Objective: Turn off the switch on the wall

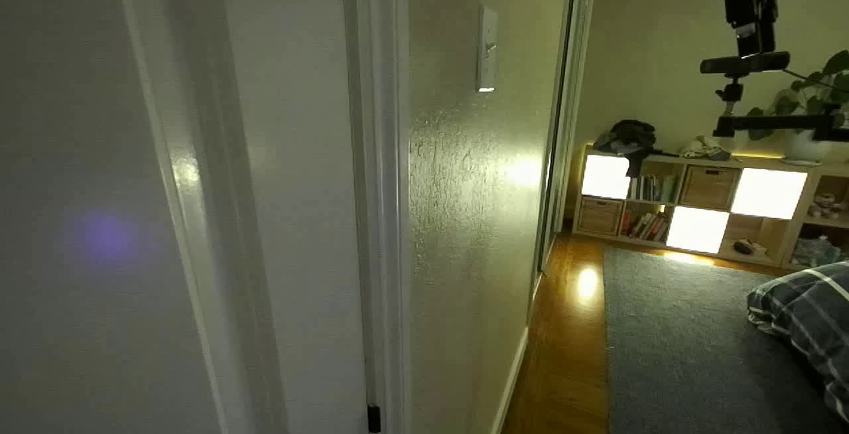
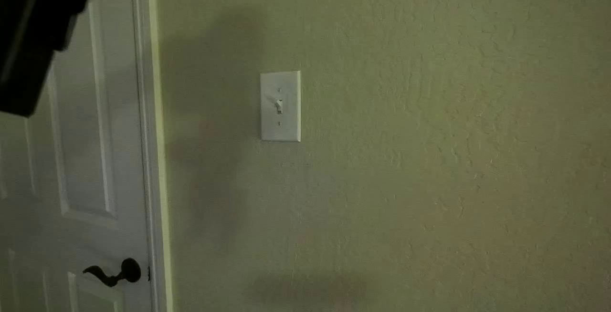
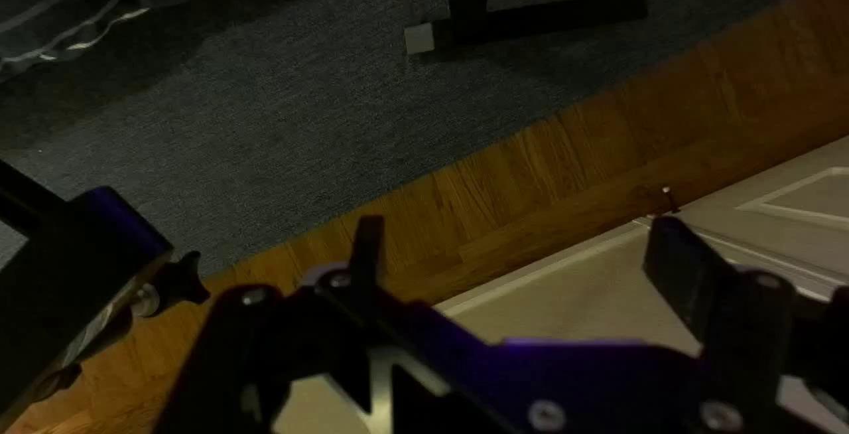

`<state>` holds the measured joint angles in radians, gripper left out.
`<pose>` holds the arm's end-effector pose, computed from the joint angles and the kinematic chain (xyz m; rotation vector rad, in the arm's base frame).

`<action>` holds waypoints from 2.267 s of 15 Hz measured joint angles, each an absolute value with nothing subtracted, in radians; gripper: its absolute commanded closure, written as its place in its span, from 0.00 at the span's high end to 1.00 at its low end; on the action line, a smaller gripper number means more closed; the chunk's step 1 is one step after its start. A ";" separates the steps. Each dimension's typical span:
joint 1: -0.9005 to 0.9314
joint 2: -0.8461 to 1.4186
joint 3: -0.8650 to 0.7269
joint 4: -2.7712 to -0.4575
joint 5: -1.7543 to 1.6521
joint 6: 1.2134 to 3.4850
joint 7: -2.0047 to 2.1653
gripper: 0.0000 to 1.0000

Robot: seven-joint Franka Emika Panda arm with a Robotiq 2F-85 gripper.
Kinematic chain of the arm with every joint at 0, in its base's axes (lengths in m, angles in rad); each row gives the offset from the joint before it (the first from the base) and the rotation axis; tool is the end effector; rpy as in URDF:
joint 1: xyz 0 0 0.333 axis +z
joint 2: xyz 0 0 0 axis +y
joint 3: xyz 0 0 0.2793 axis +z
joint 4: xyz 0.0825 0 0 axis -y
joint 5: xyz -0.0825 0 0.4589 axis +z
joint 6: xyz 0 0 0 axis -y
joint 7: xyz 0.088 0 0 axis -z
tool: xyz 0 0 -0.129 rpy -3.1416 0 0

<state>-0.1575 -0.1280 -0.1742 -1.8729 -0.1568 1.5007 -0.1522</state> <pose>0.5287 -0.2069 0.4759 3.0307 -0.2536 -0.4142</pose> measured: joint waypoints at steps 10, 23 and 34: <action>-0.157 -0.115 -0.174 -1.873 -0.151 1.505 -0.152 1.00; -0.146 0.007 -0.146 -1.862 0.011 1.888 -0.276 1.00; -0.143 0.013 -0.130 -1.851 0.032 1.925 -0.294 1.00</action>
<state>-0.1427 0.0126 -0.1303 -1.8507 0.0324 1.9251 -0.2936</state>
